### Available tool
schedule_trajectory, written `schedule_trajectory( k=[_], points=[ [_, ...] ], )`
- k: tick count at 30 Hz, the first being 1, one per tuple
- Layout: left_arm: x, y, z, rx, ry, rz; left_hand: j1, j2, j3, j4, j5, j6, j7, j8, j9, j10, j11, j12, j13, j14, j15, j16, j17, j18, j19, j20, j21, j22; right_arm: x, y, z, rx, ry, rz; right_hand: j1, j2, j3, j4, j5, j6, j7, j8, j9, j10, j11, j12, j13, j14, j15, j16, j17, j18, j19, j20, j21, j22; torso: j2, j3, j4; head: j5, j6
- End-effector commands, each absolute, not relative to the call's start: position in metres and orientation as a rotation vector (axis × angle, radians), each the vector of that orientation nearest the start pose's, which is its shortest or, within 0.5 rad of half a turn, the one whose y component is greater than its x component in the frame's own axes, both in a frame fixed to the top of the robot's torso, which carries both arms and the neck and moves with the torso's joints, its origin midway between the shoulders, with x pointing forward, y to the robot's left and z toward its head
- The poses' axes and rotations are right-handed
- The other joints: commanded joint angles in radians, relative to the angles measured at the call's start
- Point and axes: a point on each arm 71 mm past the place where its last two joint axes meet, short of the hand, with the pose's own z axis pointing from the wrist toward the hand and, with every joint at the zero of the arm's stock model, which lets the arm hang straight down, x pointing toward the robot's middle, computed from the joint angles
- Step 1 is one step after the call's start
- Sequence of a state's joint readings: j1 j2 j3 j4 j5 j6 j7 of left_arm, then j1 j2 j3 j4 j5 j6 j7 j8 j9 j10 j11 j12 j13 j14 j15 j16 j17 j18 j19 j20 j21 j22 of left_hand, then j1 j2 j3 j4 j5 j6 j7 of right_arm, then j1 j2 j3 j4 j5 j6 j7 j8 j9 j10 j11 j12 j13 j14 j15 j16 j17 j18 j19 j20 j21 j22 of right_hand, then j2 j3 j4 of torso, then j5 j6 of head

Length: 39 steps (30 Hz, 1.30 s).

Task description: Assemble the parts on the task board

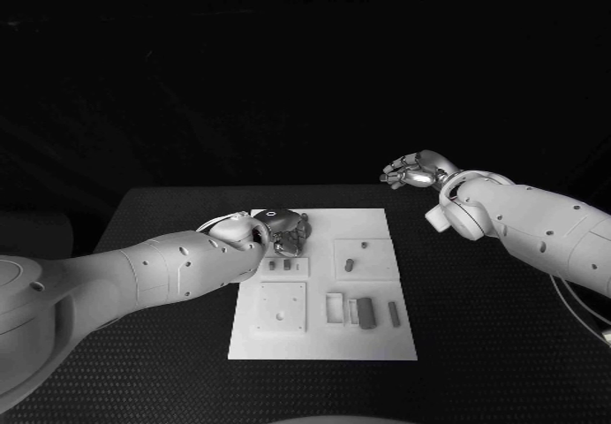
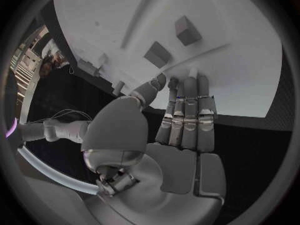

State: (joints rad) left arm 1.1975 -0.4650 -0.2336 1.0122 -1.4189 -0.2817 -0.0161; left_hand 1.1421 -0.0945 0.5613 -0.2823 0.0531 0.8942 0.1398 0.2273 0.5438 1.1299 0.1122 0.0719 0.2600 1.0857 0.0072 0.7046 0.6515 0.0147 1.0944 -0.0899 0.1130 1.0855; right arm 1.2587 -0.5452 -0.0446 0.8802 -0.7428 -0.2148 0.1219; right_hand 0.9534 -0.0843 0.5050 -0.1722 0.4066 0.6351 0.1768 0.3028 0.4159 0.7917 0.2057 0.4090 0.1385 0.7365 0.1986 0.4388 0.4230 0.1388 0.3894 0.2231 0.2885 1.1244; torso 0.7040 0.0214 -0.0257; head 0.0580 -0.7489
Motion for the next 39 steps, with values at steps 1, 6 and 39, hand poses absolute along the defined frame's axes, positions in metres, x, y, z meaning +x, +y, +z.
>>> schedule_trajectory(
  k=[1, 6, 39],
  points=[
    [0.536, 0.15, -0.278, 0.316, 1.857, -0.519, -0.001, 0.012, 0.008, 0.0, 0.002, 0.01, 0.001, 0.007, -0.002, 0.011, -0.002, 0.002, -0.001, 0.011, -0.001, -0.001, 0.007, 0.007, 0.01, -0.001, 0.004, 0.004, 0.595, -0.242, -0.189, 0.513, 1.67, 0.868, 0.011, -0.003, -0.005, 0.004, 0.002, -0.007, 0.064, 0.005, -0.001, 0.004, 0.003, -0.007, -0.002, 0.002, 0.004, -0.007, -0.001, -0.015, 0.005, -0.001, -0.007, 0.002, 0.0, 0.0004, -0.0005, -0.001, -0.002],
    [0.535, 0.149, -0.279, 0.329, 1.872, -0.528, 0.0, 0.015, 0.011, -0.002, 0.002, 0.015, -0.006, 0.008, -0.008, 0.013, -0.006, -0.005, -0.009, 0.024, -0.005, -0.012, 0.022, 0.007, 0.018, -0.005, 0.006, 0.014, 0.594, -0.241, -0.189, 0.513, 1.672, 0.868, 0.011, -0.002, -0.005, 0.004, 0.002, -0.007, 0.064, 0.005, -0.001, 0.005, 0.003, -0.007, -0.002, 0.002, 0.004, -0.007, -0.001, -0.015, 0.005, -0.001, -0.007, 0.002, 0.0, 0.0005, -0.0004, -0.002, -0.003],
    [0.536, 0.152, -0.29, 0.322, 1.88, -0.503, 0.06, 0.025, 0.049, -0.006, 0.002, 0.115, -0.009, 0.052, -0.033, 0.152, -0.046, 0.003, -0.04, 0.175, -0.052, 0.149, 0.148, 0.046, 0.161, -0.053, 0.13, 0.207, 0.593, -0.238, -0.189, 0.509, 1.68, 0.876, 0.01, -0.004, -0.006, 0.009, 0.002, -0.007, 0.066, 0.007, -0.003, 0.012, 0.002, -0.011, -0.012, 0.021, -0.002, -0.004, 0.0, -0.009, 0.022, -0.003, -0.008, 0.005, 0.0, 0.0005, 0.0003, -0.003, -0.016]
  ],
)
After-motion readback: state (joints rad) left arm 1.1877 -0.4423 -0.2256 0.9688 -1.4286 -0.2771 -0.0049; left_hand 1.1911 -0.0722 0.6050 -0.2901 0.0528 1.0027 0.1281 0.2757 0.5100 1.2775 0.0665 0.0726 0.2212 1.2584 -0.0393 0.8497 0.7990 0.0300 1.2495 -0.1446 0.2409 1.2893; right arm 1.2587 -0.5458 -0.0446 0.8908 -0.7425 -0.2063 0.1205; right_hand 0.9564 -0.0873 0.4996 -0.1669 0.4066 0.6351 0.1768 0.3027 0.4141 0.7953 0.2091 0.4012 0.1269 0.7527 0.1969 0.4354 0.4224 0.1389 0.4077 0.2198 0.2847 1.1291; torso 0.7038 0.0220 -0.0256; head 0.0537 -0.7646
